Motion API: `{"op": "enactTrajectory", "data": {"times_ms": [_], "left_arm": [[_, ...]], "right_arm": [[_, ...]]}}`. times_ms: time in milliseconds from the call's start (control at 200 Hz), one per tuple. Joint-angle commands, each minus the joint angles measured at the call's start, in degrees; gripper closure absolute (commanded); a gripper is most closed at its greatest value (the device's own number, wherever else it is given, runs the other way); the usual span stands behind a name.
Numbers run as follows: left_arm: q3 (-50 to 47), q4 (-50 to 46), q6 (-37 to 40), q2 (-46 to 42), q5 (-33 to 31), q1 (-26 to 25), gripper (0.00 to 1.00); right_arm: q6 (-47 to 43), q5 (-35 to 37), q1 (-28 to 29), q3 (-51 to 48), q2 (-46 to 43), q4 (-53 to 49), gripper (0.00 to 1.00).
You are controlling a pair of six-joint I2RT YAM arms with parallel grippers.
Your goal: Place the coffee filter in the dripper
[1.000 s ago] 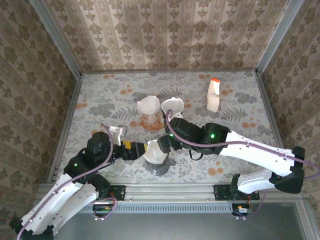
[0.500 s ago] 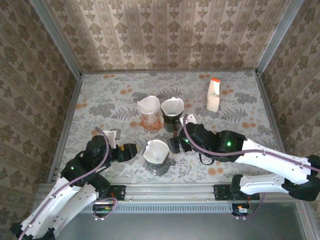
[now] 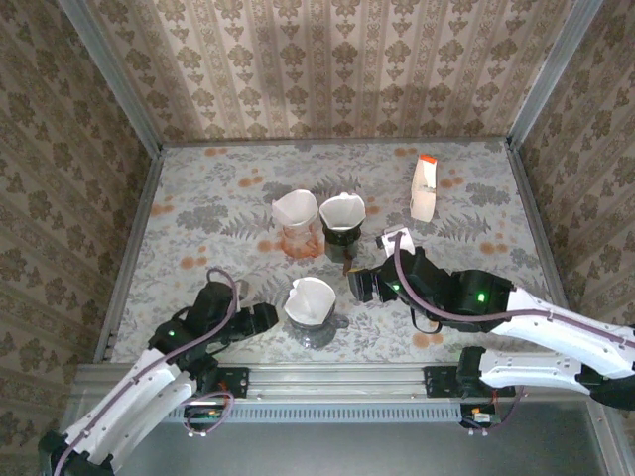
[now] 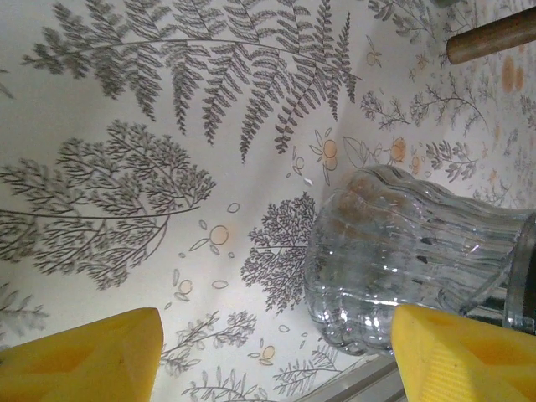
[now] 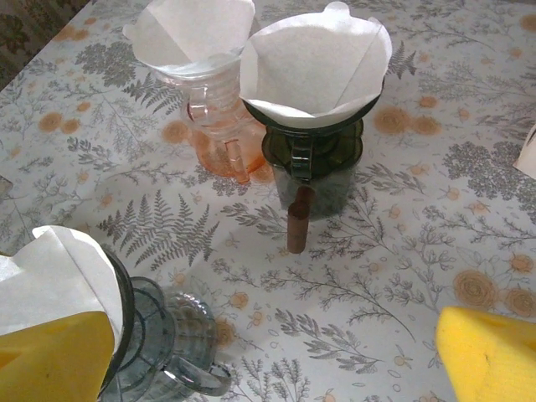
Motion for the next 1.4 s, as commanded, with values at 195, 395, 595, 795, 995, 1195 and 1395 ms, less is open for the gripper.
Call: {"op": "enactTrajectory", "data": {"times_ms": [195,395,595,795,995,1195,1395], "left_arm": [[0.2,14.8,-2.3,9.9,1.9,-4.9,0.28],[0.3,13.3,-2.8,9.0,1.0,-5.1,0.29],[2.0,5.6,-1.8,4.0,-1.7,-4.4,0.28],[10.7,-4.4,4.2,-1.0,-5.5,-1.3,0.16],[23.1,-7.3,13.0,2.3,-2.9,-1.6,0.12],[25.4,-4.9,15.3,8.2,0.1,-8.7,0.10],[26.1,-3.9,17.1,12.9,-4.4,-15.3,0.13]], "right_arm": [[1.3,3.3,0.0,-1.9,-3.3,0.5,0.00],[1.3,3.0,-0.1,-2.7,-3.9,0.9,0.00],[0.6,1.6,-0.1,-3.1,-3.4,1.9,0.00],[-2.8,-5.3,-0.3,-2.7,-0.3,3.5,0.00],[-4.7,-15.6,-0.2,0.3,7.4,2.2,0.05],[-4.4,-18.5,0.0,0.2,10.9,3.3,0.08],[-4.3,-17.9,0.0,0.9,11.2,2.5,0.10]]}}
